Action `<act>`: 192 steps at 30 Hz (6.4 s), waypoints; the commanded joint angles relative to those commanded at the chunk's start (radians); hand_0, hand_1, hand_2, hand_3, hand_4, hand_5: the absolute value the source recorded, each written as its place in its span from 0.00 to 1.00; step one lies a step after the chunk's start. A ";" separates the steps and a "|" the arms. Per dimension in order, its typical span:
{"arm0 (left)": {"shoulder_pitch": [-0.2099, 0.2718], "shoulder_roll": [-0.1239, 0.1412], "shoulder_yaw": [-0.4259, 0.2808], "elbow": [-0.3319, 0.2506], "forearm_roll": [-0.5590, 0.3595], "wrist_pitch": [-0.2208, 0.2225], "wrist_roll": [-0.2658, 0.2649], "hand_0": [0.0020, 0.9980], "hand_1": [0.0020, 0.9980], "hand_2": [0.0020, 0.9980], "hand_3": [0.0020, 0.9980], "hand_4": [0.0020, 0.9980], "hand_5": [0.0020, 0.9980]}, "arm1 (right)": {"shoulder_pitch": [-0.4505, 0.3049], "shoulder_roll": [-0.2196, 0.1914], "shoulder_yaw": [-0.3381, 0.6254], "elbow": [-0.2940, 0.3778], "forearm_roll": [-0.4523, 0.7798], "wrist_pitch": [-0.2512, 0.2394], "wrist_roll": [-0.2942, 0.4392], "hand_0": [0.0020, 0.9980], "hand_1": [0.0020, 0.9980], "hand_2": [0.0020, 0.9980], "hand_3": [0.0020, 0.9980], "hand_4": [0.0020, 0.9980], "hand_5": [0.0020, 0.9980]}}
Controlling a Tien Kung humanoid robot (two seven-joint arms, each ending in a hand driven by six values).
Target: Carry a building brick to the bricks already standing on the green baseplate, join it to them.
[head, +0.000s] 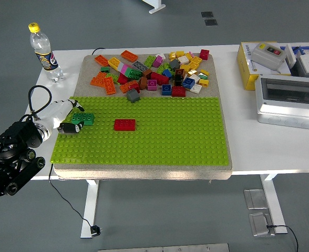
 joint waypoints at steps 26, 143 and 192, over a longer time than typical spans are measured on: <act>0.023 0.023 -0.064 -0.022 -0.114 -0.001 -0.081 1.00 0.95 0.95 0.95 0.80 0.48 | -0.002 -0.001 0.002 -0.001 0.000 0.000 0.000 0.69 0.65 0.69 0.67 0.44 0.78; 0.024 -0.015 -0.027 0.074 -0.182 0.016 -0.120 1.00 0.94 0.93 0.59 0.43 0.16 | -0.001 0.000 0.027 0.002 -0.020 -0.002 -0.001 0.69 0.65 0.69 0.67 0.44 0.78; 0.025 -0.008 -0.011 0.062 -0.210 -0.005 -0.122 0.98 0.94 0.93 0.87 0.48 0.13 | -0.010 0.003 0.034 0.000 -0.023 0.000 -0.003 0.69 0.65 0.69 0.67 0.44 0.78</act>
